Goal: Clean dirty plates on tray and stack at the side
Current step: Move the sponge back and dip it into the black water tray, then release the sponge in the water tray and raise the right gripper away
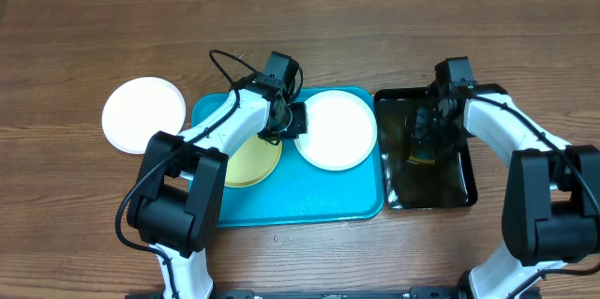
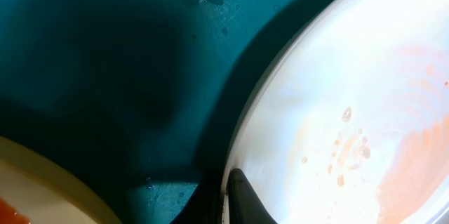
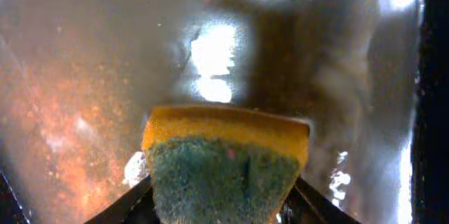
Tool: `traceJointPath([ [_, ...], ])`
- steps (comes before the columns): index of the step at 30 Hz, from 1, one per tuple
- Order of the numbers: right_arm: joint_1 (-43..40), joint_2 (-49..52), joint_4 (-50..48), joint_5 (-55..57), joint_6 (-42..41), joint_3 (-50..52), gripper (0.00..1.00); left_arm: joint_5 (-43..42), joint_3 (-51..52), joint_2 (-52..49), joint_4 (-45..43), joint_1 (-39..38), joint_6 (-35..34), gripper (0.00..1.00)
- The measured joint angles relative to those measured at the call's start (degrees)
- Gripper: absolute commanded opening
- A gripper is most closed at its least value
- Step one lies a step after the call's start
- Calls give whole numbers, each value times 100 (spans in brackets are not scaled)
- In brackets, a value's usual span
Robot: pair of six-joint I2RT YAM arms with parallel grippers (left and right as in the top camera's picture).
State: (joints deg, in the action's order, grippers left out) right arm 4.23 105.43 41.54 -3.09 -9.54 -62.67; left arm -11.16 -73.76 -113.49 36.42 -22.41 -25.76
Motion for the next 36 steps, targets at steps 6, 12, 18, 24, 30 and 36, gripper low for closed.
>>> traceJointPath([
  [6,0,-28,-103,13,-76,87,64,-4,0,0,-2,0,0,10],
  [12,26,-81,-94,-57,-74,87,63,-22,0,0,-4,0,0,11],
  [18,31,-81,98,-70,-120,122,55,-24,0,0,-9,0,0,11],
  [24,42,-125,321,-111,-87,105,70,-26,0,0,-9,0,2,12],
  [30,35,-107,656,-94,-92,118,45,-50,0,0,-13,0,2,14],
  [36,50,-118,813,-142,-85,109,23,-68,0,0,-22,0,2,15],
])
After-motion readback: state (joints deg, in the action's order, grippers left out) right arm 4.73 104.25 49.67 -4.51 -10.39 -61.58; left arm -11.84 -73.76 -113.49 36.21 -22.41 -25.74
